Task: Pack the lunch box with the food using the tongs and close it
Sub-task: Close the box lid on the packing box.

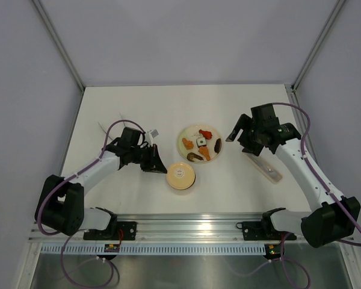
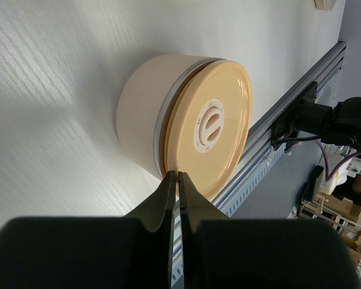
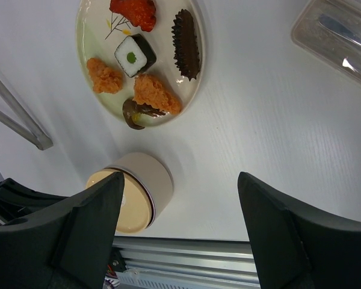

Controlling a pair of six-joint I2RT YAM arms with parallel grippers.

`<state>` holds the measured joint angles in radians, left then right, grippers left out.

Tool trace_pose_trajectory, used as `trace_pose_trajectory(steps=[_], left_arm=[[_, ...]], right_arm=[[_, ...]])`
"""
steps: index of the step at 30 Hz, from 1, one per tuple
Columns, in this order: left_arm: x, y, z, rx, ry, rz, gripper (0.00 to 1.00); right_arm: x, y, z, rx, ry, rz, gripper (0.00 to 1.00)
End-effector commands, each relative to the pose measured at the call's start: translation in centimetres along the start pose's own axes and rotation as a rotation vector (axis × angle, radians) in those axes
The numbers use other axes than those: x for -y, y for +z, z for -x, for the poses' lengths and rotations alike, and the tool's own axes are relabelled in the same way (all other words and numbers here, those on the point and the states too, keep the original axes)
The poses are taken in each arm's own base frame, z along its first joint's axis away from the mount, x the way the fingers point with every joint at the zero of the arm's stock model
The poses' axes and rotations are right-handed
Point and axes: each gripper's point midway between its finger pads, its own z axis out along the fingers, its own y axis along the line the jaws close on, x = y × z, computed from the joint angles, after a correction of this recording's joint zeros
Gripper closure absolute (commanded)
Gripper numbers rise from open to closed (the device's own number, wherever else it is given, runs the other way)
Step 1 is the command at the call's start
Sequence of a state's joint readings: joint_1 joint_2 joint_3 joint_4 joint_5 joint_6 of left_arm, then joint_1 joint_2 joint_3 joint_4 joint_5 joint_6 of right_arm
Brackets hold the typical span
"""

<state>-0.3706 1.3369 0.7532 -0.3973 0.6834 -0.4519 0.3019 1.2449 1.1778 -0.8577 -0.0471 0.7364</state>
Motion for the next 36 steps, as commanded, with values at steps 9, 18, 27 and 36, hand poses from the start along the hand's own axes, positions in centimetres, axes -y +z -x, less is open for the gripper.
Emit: trace_pose_trajectory(steps=[9,18,27,36], left_arm=[[0.1,1.2,0.4,0.001,0.03,-0.024,0.97],[1.7,-0.1,1.1,0.028,0.069,-0.034,0.97],[3.3,-2.2,2.2,0.081,0.126,-0.006,0.93],[4.8,-3.6,2.9,0.134,0.232,0.115,0.88]], right_arm=[[-0.3,0.1,-0.1,-0.003,-0.011,0.02,0.16],[-0.7,0.2,-0.4,-0.017,-0.028,0.05,0.16],[-4.5,0.8,-4.0,-0.08,-0.237,0.107,0.21],[-5.7,1.8,-6.2,-0.12,-0.302,0.09,0.18]])
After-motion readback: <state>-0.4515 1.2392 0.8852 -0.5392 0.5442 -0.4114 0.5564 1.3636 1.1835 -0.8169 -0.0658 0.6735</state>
